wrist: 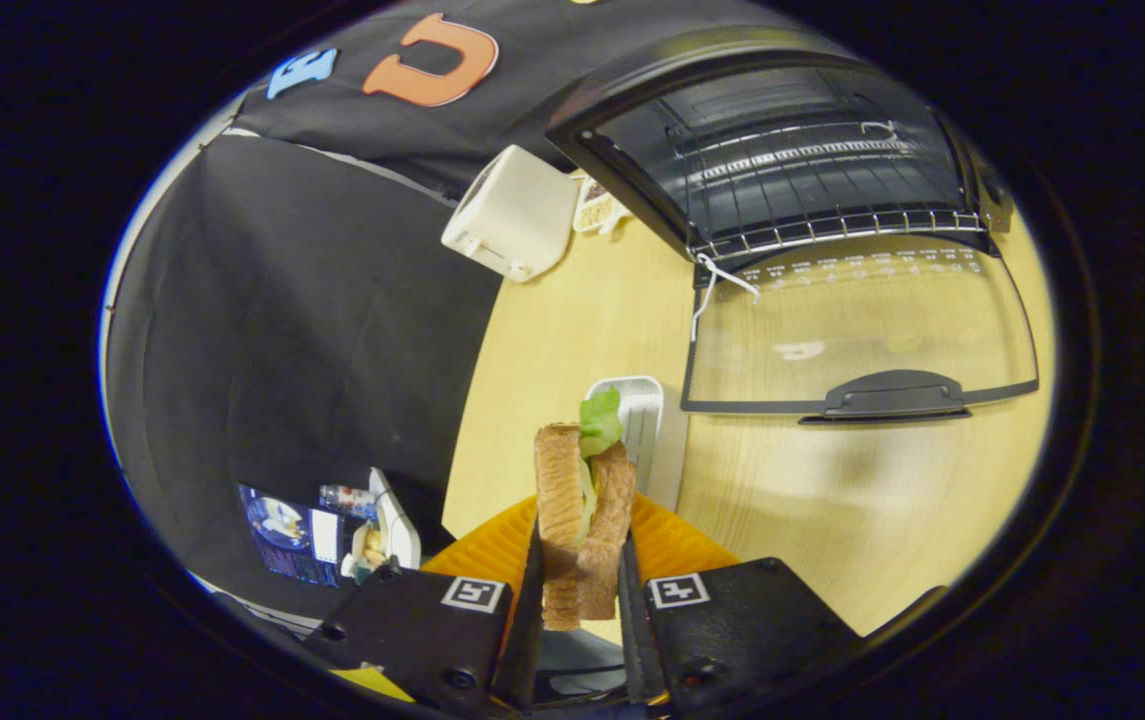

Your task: Open the toaster oven, put the food inside, and close the toaster oven door.

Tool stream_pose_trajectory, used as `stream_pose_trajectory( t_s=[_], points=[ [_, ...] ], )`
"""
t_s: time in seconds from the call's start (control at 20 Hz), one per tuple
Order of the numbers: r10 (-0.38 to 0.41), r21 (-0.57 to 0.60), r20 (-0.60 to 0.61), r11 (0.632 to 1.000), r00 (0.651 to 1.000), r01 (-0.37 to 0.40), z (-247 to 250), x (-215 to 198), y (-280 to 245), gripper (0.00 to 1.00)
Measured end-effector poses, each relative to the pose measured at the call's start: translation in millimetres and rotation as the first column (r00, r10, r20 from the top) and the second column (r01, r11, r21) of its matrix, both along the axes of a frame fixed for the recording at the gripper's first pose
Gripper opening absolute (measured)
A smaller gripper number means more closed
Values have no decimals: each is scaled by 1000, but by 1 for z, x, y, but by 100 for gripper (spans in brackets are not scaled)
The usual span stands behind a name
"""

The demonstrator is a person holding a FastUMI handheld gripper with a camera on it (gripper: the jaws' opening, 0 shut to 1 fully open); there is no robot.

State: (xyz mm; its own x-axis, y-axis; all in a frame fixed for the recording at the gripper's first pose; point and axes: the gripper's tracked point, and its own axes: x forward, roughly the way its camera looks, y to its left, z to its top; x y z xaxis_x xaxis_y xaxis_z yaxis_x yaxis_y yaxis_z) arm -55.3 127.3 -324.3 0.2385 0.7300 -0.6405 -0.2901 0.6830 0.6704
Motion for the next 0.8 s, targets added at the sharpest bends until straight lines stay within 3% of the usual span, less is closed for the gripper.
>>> stream_pose_trajectory(
  t_s=[0.15,0.3,0.65,0.8],
  points=[
    [3,46,45,999,999,-5,28,-4,-2,39],
    [-43,59,76,998,996,39,40,2,-12,39],
    [-311,181,90,939,946,291,48,71,-51,39],
    [-440,268,71,873,895,408,47,110,-74,39]
  ],
)
